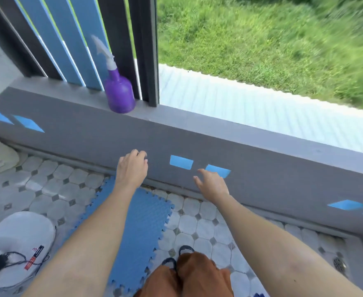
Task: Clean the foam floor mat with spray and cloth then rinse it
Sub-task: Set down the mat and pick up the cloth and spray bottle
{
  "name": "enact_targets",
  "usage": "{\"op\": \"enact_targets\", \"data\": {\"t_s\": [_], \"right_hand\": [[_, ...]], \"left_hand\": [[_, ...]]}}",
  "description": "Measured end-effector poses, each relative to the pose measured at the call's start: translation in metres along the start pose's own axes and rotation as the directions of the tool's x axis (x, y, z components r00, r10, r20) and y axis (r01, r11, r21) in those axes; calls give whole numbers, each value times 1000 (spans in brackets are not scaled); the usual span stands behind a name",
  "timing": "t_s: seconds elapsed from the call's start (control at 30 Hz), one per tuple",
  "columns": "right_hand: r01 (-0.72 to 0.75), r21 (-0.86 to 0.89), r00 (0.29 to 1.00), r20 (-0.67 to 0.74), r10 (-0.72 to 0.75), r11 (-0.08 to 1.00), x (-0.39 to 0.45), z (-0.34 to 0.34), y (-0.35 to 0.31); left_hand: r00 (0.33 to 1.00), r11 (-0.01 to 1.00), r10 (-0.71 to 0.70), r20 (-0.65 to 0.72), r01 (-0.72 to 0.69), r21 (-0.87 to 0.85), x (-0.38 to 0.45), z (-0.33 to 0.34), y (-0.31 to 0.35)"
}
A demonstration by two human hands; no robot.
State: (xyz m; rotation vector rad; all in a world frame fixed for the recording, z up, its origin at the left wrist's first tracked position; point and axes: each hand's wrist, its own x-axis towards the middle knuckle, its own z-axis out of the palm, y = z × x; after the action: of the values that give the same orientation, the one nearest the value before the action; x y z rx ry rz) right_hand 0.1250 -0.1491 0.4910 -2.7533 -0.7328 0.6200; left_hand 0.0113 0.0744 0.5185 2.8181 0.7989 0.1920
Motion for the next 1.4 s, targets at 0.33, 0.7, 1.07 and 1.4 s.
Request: {"op": "enact_targets", "data": {"t_s": [0.33,0.7,1.07,1.4], "right_hand": [[-56,66,935,-348,76,996,-52,-115,62],[-195,188,702,-658,271,963,-182,-209,92],[-277,297,181,-918,354,914,-278,-312,96],[-438,415,125,-851,511,798,-404,-345,149]], "left_hand": [[965,978,193,-179,-203,-40,15,-63,88],[795,860,456,-399,-510,-32,7,-182,168],[679,725,502,-536,-668,-167,17,-313,270],[515,499,700,-496,-848,-176,-6,-345,414]]}}
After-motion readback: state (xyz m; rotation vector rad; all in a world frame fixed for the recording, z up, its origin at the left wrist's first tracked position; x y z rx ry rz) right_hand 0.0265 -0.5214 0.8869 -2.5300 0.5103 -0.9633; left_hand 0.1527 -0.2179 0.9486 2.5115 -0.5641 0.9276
